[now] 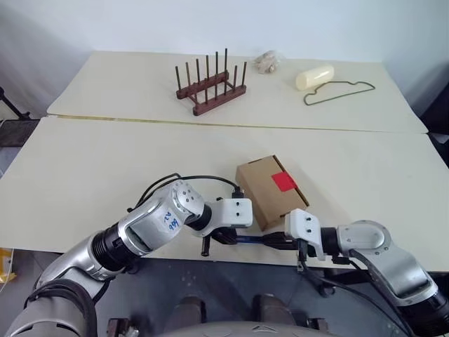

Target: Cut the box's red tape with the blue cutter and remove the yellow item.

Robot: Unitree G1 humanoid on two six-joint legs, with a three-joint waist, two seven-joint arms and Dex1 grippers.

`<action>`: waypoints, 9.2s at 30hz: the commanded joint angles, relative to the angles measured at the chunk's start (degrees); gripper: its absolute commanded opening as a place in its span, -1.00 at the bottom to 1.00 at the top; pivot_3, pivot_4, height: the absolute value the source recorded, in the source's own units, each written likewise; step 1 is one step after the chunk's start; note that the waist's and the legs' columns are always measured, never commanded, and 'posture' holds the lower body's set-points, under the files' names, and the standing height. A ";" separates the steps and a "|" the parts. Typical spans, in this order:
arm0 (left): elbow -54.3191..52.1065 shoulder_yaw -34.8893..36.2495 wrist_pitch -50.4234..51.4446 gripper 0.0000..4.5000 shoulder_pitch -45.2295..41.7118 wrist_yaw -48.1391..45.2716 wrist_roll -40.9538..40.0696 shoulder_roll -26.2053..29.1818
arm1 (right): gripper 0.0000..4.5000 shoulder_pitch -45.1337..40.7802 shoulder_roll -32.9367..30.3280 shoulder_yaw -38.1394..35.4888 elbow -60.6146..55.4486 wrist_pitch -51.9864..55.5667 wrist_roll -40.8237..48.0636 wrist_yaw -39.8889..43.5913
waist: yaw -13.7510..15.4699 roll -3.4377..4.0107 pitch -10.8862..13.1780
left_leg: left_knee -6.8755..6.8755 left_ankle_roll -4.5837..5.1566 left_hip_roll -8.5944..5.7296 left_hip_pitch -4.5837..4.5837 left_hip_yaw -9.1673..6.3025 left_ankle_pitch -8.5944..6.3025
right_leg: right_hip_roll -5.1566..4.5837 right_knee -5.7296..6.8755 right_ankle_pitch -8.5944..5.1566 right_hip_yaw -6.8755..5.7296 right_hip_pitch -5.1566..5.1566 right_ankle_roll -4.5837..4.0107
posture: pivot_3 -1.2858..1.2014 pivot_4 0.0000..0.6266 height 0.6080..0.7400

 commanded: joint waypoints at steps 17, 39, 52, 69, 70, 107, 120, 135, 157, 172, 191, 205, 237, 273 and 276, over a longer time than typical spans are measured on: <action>0.83 -1.76 1.12 -0.82 0.44 0.79 -1.01 -0.46 | -0.99 0.37 -2.95 -4.70 -3.25 6.00 4.84 1.55 | 0.12 0.02 -0.01 | -0.11 0.22 -0.01 0.24 -0.04 -0.18 | -0.01 -0.26 -0.02 -0.01 0.35 -0.03 | 0.03 -0.52 1.00; 0.35 -1.62 2.46 -0.82 0.24 1.35 -1.50 -0.08 | -0.99 -2.24 -0.51 1.19 2.99 -1.63 -0.05 3.91 | 0.06 0.02 -0.01 | -0.13 0.33 0.00 0.25 -0.04 -0.24 | 0.00 -0.28 -0.02 -0.02 0.35 -0.03 | 0.03 -0.52 1.00; 0.60 -1.38 2.73 -0.82 0.06 1.70 -1.70 -0.47 | -0.99 -5.18 5.88 6.60 2.67 0.21 -2.31 1.87 | 0.02 0.02 -0.01 | -0.13 0.12 0.00 0.25 -0.04 -0.13 | 0.00 -0.28 -0.02 -0.02 0.35 -0.03 | 0.03 -0.52 1.00; -0.82 13.18 -39.82 -0.82 17.99 6.91 2.12 7.78 | -0.82 0.62 -4.78 -21.38 -8.10 27.64 29.95 2.29 | -0.56 0.16 0.10 | -0.44 0.08 0.16 0.29 -0.17 -0.14 | -0.01 -0.48 -0.02 -0.01 0.29 -0.04 | 0.03 -0.52 1.00; -1.26 15.75 -44.70 -0.82 20.68 7.27 1.74 8.53 | -0.72 0.59 -6.03 -25.68 -8.00 32.40 34.12 -0.02 | -0.49 0.25 0.16 | -0.50 0.08 0.17 0.29 -0.20 -0.14 | -0.05 -0.52 -0.02 0.00 0.28 -0.05 | 0.03 -0.52 1.00; 3.80 19.98 -59.25 -0.82 20.84 6.93 4.68 -5.11 | 0.29 -9.84 -14.49 -12.11 -1.20 36.77 97.78 -60.41 | 0.32 0.27 0.19 | -0.57 0.27 0.07 -0.69 0.03 -0.25 | -0.22 -1.57 0.49 -0.72 -0.05 0.26 | 0.03 -0.52 1.00; 3.51 20.01 -58.88 -0.82 20.43 6.07 4.99 -4.92 | -0.24 -9.65 -15.21 -11.31 -0.09 37.92 97.78 -60.75 | 0.31 0.27 0.19 | -0.49 0.27 0.06 -0.72 0.03 -0.25 | -0.23 -1.52 0.50 -0.72 -0.06 0.27 | 0.03 -0.52 1.00; 0.29 24.35 -54.27 -0.67 21.87 3.98 -3.06 -4.99 | -0.95 -9.30 -17.32 -11.46 0.46 41.02 97.78 -56.47 | 0.29 0.28 0.19 | -0.35 0.33 0.06 -0.76 0.02 -0.28 | -0.23 -1.44 0.50 -0.71 -0.07 0.27 | 0.03 -0.52 1.00; 17.35 42.53 -44.85 -0.25 19.80 -6.28 -21.83 4.16 | -0.95 15.07 -33.87 -62.89 8.13 69.84 79.14 -16.07 | 0.69 0.28 0.19 | -0.04 0.54 0.06 -0.87 0.09 -0.41 | -0.18 -1.29 0.50 -0.64 -0.10 0.27 | 0.03 -0.52 1.00; 45.25 28.49 -54.22 -1.00 -7.65 -3.28 -7.27 -16.18 | -0.95 -13.63 -33.77 -42.59 10.11 52.83 58.48 -25.40 | -0.33 0.28 0.20 | 0.05 0.47 0.03 -1.07 0.45 -0.37 | -0.17 -0.89 0.61 -0.35 -0.72 0.48 | 0.03 -0.52 1.00; 50.38 26.41 -51.44 -1.00 -8.13 1.24 -0.22 -21.83 | -0.95 -34.47 -30.00 -24.14 8.98 54.19 89.71 -63.71 | 0.32 0.28 0.20 | 0.22 0.48 -0.10 -1.59 0.26 -0.36 | -0.38 -0.85 0.62 -0.66 -1.02 0.48 | 0.03 -0.52 1.00; 46.41 25.29 -48.08 -1.00 -5.90 0.97 0.53 -21.44 | -0.95 -31.53 -30.34 -19.54 6.34 48.52 87.76 -67.86 | 0.27 0.28 0.19 | 0.25 0.49 -0.10 -1.60 0.24 -0.35 | -0.39 -0.83 0.62 -0.67 -1.02 0.48 | 0.03 -0.52 1.00; 39.31 19.59 -31.60 -1.00 -6.64 3.30 3.30 -18.83 | -0.95 -30.95 -32.70 -11.82 5.36 52.34 93.28 -66.43 | 0.34 0.33 0.17 | 0.34 0.50 -0.10 -1.57 0.20 -0.35 | -0.39 -0.75 0.62 -0.67 -0.96 0.48 | 0.03 -0.52 1.00; 39.48 17.98 -30.16 -1.00 -5.83 4.20 3.65 -19.77 | -0.95 -19.16 -49.73 -12.02 0.85 50.59 97.78 -52.20 | 0.61 0.36 0.13 | 0.64 0.57 -0.11 -1.56 0.08 -0.39 | -0.41 -0.73 0.62 -0.74 -0.73 0.48 | 0.03 -0.52 1.00; 39.84 18.00 -30.34 -1.00 -6.02 4.21 3.70 -19.79 | -0.95 -17.06 -50.85 -13.19 0.37 49.57 97.78 -51.01 | 0.59 0.37 0.12 | 0.65 0.57 -0.11 -1.56 0.08 -0.40 | -0.41 -0.72 0.62 -0.74 -0.73 0.48 | 0.03 -0.52 1.00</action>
